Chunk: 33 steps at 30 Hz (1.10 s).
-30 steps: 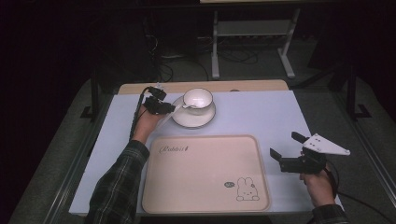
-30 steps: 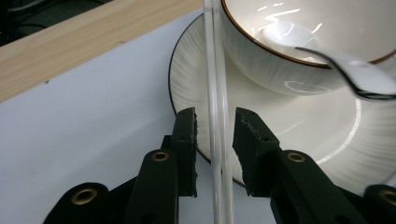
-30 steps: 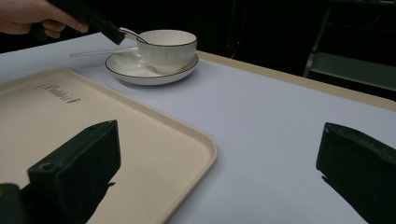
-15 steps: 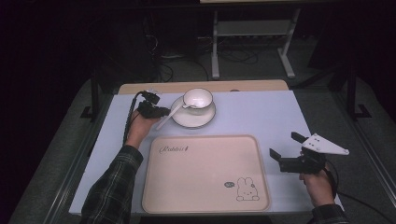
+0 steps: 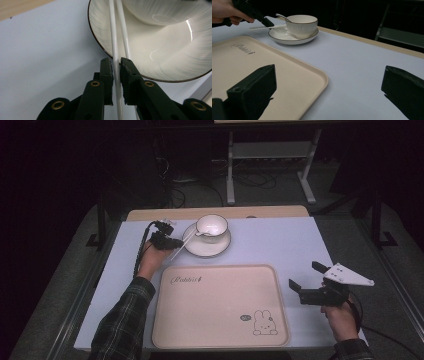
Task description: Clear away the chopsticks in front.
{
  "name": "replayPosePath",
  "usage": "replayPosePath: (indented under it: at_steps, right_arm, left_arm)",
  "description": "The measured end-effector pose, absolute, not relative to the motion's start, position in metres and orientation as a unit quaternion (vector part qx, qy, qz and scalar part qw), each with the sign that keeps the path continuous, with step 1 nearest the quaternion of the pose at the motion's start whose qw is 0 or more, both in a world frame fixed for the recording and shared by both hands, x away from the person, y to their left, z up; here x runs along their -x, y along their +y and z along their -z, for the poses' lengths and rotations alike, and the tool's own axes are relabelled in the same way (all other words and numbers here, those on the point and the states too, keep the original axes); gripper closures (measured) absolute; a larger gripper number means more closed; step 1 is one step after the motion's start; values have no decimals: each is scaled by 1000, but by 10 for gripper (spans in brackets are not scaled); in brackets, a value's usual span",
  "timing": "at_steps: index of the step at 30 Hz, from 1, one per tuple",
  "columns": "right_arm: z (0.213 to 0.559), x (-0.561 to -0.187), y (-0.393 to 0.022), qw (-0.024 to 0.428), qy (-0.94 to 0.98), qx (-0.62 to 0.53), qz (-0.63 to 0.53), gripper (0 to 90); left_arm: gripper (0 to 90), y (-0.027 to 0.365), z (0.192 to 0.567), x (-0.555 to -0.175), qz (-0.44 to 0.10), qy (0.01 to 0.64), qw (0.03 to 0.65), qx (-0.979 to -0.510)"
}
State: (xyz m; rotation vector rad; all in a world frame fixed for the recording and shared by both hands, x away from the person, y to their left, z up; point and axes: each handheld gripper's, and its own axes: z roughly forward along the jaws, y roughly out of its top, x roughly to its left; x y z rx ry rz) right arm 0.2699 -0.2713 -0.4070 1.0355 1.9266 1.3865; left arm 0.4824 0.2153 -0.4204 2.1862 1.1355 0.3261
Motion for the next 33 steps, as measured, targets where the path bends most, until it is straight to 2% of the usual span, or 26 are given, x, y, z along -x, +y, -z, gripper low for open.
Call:
replayPosePath:
  at_steps: [6,20,33]
  right_arm:
    - [407,-270,-271,272,716,-385,-515,0]
    - [407,-269,-272,273,715,-386,-516,0]
    - [406,-269,-272,273,713,-386,-517,0]
  left_arm:
    - [838,218,423,-483,-119,437,325,-830]
    - [856,221,419,-479,-123,457,334,-815]
    - [857,252,405,-448,-113,464,344,-808]
